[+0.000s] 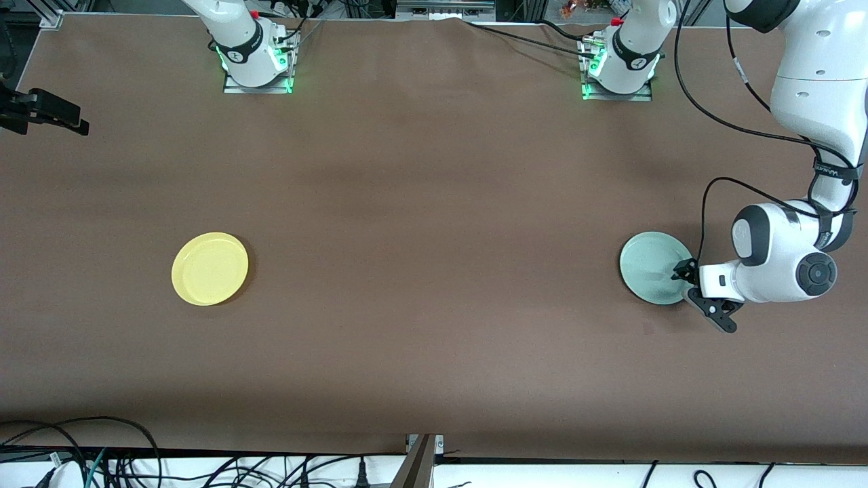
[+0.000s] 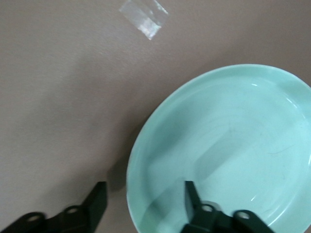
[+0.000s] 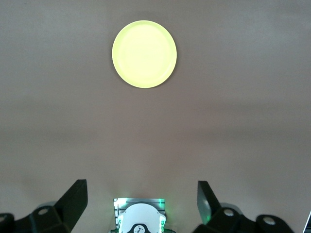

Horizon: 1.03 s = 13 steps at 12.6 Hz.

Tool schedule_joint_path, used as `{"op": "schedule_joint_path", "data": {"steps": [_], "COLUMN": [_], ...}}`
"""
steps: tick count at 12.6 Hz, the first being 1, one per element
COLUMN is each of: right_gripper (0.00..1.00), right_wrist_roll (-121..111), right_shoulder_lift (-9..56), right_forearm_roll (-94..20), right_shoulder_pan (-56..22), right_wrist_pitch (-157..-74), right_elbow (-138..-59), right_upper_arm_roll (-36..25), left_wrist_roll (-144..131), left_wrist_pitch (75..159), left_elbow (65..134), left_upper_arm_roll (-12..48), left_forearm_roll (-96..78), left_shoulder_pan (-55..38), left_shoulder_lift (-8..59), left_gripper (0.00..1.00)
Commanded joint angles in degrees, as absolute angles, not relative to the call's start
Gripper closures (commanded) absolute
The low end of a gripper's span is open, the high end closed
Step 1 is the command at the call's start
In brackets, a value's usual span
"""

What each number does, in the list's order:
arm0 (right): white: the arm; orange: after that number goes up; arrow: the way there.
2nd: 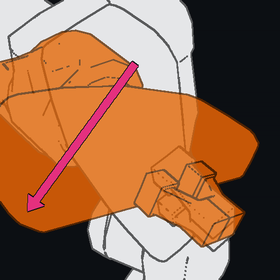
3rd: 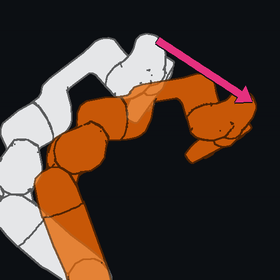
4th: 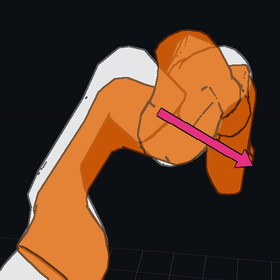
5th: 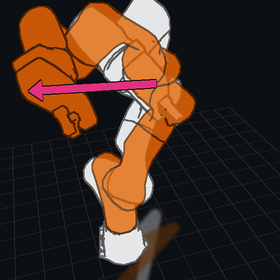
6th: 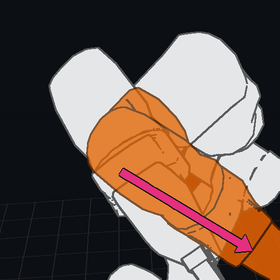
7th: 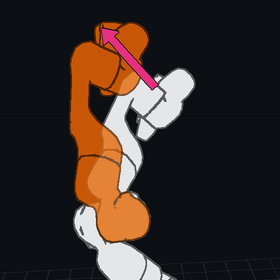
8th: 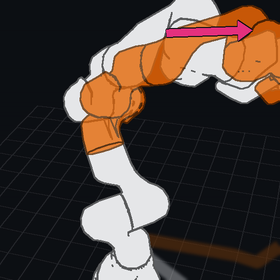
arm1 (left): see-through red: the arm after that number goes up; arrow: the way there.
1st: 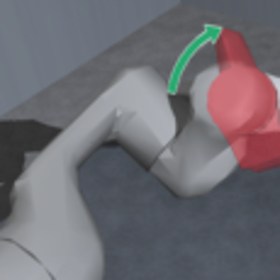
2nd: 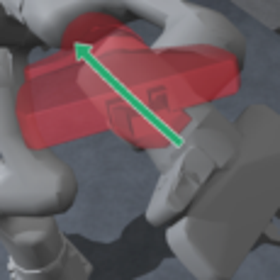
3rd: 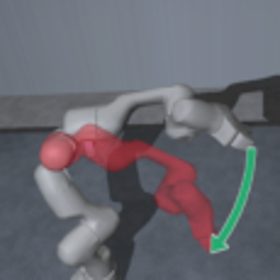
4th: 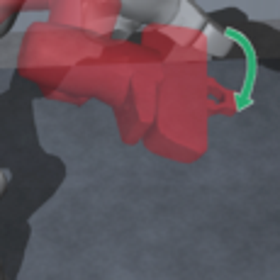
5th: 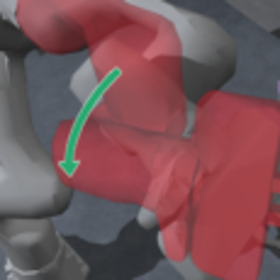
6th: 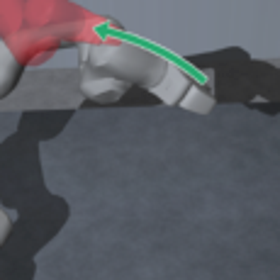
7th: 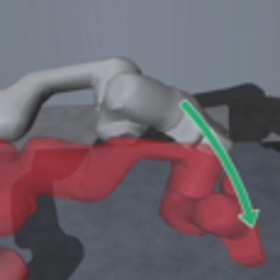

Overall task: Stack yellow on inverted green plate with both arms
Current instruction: 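Grasp the green plate rim with the left gripper and lift it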

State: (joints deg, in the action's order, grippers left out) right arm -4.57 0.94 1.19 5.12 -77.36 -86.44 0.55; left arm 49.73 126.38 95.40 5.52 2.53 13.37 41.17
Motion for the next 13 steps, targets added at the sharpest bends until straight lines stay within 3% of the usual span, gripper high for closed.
{"op": "schedule_joint_path", "data": {"steps": [1, 5, 9, 13], "right_gripper": [0.0, 0.0, 0.0, 0.0], "right_wrist_roll": [-4.57, -4.57, -4.48, -4.48], "right_shoulder_lift": [0.97, 0.97, 0.97, 0.97], "right_forearm_roll": [1.76, 1.67, 1.58, 1.41], "right_shoulder_pan": [5.36, 5.36, 5.36, 5.36], "right_wrist_pitch": [-77.17, -77.17, -77.17, -77.17], "right_elbow": [-85.78, -85.87, -85.87, -85.78], "right_upper_arm_roll": [0.62, 0.62, 0.35, -0.09], "left_wrist_roll": [51.06, 50.45, 40.47, 23.69], "left_wrist_pitch": [125.95, 122.81, 109.19, 94.08], "left_elbow": [96.15, 95.28, 89.49, 79.83], "left_upper_arm_roll": [6.33, 6.94, 7.29, 7.47], "left_forearm_roll": [3.6, 3.69, 9.28, 14.48], "left_shoulder_pan": [13.89, 12.84, 4.24, -9.19], "left_shoulder_lift": [40.52, 37.89, 31.04, 29.88], "left_gripper": [0.97, 1.0, 1.0, 1.0]}}
